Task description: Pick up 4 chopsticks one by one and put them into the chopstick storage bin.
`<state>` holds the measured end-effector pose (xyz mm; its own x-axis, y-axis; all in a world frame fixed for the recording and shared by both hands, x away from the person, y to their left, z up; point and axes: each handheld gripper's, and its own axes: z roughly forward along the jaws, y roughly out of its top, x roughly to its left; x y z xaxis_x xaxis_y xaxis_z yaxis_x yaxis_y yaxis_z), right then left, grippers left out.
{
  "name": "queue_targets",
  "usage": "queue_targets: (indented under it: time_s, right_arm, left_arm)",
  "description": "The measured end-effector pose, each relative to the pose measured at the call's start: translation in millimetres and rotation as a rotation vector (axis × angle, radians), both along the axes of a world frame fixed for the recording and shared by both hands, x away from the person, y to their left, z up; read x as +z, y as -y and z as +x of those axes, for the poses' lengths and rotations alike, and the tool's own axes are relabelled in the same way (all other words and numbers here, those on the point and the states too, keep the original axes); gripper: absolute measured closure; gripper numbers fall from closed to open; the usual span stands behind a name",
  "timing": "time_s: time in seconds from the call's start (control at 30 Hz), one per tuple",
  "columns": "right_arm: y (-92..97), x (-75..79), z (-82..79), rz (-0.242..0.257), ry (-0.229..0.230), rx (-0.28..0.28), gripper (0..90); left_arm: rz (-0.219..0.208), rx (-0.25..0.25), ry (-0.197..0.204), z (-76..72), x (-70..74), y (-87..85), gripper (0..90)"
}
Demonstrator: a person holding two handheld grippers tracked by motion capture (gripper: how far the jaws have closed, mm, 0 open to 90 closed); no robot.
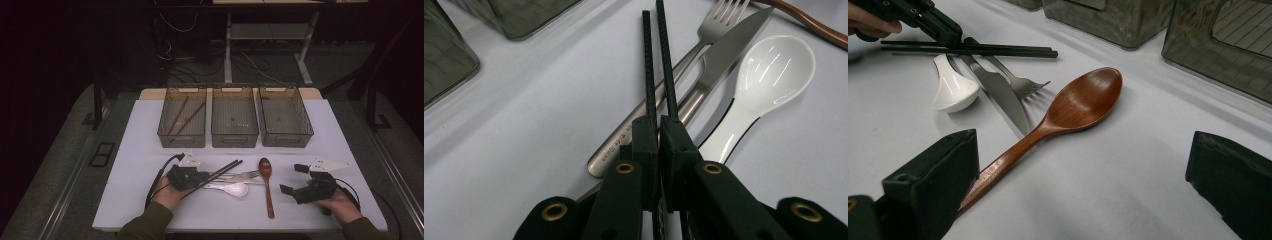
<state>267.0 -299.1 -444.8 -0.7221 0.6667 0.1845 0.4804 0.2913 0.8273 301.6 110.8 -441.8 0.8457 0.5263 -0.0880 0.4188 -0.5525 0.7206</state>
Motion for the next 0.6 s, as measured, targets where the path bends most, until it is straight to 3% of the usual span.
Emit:
queue_targets:
  time_s: [0.6]
  right_arm:
    - [0.1, 0.1, -0.1, 0.0, 0.0, 0.001, 0.7]
  left_arm:
    - [-0.049, 0.001, -0.002, -0.9, 9.4, -7.9, 85.0]
